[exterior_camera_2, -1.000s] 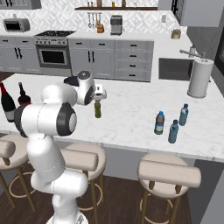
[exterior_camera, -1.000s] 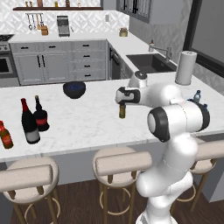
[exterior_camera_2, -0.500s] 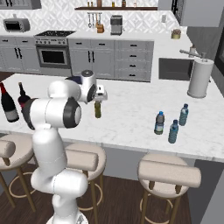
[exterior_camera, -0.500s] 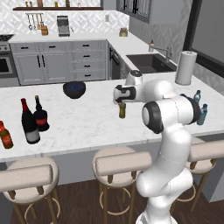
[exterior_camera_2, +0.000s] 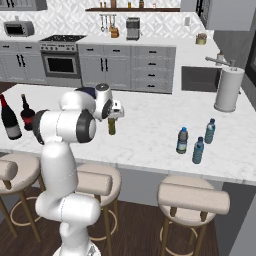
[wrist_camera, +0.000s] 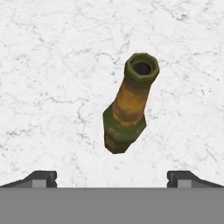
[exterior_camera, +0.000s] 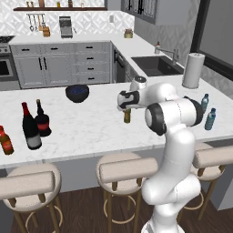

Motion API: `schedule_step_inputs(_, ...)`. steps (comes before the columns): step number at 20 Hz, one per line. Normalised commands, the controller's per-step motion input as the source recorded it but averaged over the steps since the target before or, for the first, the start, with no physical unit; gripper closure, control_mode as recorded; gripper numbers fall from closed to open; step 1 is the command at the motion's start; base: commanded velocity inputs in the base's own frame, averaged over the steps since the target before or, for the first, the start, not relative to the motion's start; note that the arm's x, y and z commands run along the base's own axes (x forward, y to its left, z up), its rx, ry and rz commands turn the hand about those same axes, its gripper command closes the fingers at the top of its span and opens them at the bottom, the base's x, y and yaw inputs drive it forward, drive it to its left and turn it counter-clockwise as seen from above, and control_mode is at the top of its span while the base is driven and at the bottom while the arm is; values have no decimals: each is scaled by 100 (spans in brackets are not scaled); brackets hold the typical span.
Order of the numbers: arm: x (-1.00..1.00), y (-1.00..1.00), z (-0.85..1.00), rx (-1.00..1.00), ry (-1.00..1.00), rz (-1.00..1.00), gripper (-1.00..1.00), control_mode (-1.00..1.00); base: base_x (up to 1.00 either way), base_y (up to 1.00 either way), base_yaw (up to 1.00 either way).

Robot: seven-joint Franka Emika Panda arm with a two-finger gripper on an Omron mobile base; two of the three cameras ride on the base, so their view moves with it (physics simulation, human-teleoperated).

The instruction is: Move the plastic bottles in the middle to the plastics group, and the glass bottles in the middle to the glass group.

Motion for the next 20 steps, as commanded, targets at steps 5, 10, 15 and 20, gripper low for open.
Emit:
schedule_step_inputs(5, 22, 0, 0, 0, 0, 0, -100, -100, 0, 0, 0)
schedule_step_inputs(10, 5, 0, 0, 0, 0, 0, -100, -100, 0, 0, 0)
schedule_step_inputs(15, 0, 0, -7, 0, 0, 0, -100, -100, 0, 0, 0)
schedule_step_inputs(20, 1, 0, -9, 0, 0, 0, -100, -100, 0, 0, 0)
